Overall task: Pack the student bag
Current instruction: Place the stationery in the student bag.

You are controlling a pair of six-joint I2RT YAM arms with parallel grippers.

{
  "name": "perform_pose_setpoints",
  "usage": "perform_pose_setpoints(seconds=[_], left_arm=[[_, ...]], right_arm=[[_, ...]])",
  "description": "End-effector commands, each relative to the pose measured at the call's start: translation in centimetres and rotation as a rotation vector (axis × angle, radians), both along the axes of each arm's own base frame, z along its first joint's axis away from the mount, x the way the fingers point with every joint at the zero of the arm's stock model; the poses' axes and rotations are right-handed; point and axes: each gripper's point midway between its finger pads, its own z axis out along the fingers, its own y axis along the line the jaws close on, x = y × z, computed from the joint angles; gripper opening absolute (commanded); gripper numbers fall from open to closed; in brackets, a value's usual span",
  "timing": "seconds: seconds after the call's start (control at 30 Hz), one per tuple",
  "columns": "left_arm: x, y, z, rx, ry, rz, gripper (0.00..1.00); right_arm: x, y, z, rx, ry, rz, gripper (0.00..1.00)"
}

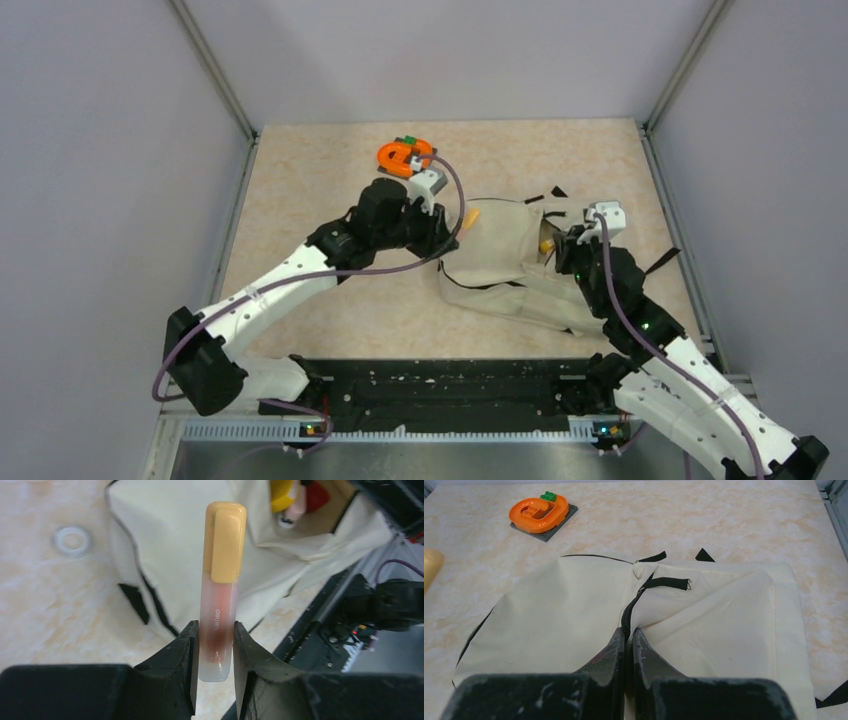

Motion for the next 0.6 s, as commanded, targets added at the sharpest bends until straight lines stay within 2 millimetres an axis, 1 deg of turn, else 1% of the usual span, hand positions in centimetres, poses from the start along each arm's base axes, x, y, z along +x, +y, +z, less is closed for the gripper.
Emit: perform_pose_setpoints(seconds=[0.0,0.07,0.2,0.33,0.43,0.57], left_arm=[[-1.7,-5.4,1.6,-0.130,0.054,-0.150,0.04],[-2.3,-7.5,0.6,-0.131,0.108,-0.206,0.03],[-3.0,-10.8,0.1,-0.158,0.179,-0.317,0.03],[-3.0,-12.7,-0.7,-0.159,0.256,-0.377,0.03],[-3.0,-13.8,-1.2,-0.164,0.306,-0.411,0.03],[-2.9,-15.4,-2.2,-0.166,0.370,-0.458,0.02]], right_arm=[[-0.6,1.6,4.0,0.129,-0.102,0.087,0.00],[-0.8,1.9,4.3,0.131,-0.100,0.106,0.00],[-1.1,2.0,4.3,0.133,-0.088,0.121,0.00],[-1.4,2.4,4.3,0.141,-0.084,0.147,0.00],[-1.5,2.8,4.0,0.134,-0.072,0.170,0.00],[-1.4,3.2,3.6,0.126,-0.056,0.186,0.00]])
